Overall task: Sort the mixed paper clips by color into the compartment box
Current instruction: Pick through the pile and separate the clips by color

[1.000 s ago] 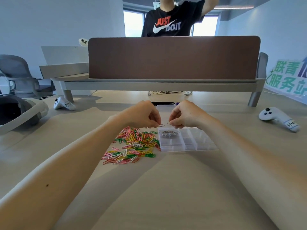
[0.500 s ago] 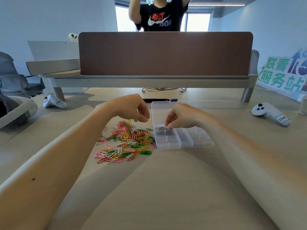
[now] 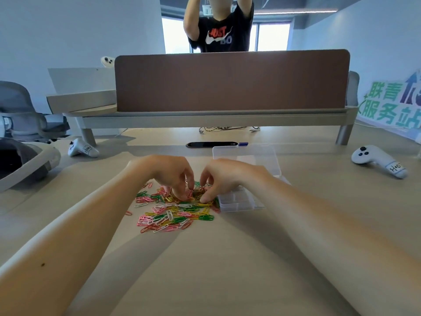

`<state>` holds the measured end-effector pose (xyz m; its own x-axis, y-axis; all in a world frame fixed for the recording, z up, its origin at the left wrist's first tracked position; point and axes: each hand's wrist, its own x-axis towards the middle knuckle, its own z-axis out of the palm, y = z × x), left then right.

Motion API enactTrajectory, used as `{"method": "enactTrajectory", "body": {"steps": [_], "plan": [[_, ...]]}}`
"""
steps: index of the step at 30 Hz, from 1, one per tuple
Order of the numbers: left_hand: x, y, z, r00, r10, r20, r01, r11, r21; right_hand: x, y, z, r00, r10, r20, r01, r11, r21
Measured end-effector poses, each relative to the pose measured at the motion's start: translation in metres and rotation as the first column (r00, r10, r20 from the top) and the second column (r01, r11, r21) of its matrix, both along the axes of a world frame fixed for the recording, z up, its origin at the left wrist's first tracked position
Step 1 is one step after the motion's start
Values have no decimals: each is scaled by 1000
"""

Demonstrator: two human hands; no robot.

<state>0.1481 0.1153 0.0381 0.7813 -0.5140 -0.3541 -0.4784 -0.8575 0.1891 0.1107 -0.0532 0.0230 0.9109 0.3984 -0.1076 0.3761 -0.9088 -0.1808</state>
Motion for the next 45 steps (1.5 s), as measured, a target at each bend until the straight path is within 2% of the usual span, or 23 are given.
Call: {"method": "enactTrajectory", "body": {"steps": [6,13,15,18,19,23,29,35,39,41,45], "plan": [[2,17,6,999,-11,-36,8,996,-87,1,-5,0,1000,-12,7,11,999,35],[-1,21,13,999,-15,-37,10,990,-143,3,-28,7,996,-55,-68,63,992,112],[0,17,8,998,-4,65,13,990,-142,4,-27,6,998,-48,-49,53,993,109],[6,5,-7,949,24,315,27,987,-157,4,-20,5,999,-30,12,28,989,146],[7,1,-12,938,23,346,31,988,-149,5,-18,5,999,-25,36,19,988,155],[10,-5,-22,947,5,321,12,999,-51,9,-20,5,996,-13,85,-1,985,171],[7,-6,-22,962,-21,271,28,999,-20,11,-21,0,998,-6,68,-10,972,235],[-2,-15,-6,940,-4,342,123,937,-326,7,-19,6,995,-35,96,-1,937,350],[-8,-24,-6,924,8,383,180,874,-452,3,-33,13,991,-62,116,17,936,352],[-8,-27,-7,918,11,396,191,864,-465,1,-47,16,991,-92,94,57,946,320],[-3,-24,-6,923,-25,384,168,923,-346,-4,-73,14,988,-154,30,145,971,192]]}}
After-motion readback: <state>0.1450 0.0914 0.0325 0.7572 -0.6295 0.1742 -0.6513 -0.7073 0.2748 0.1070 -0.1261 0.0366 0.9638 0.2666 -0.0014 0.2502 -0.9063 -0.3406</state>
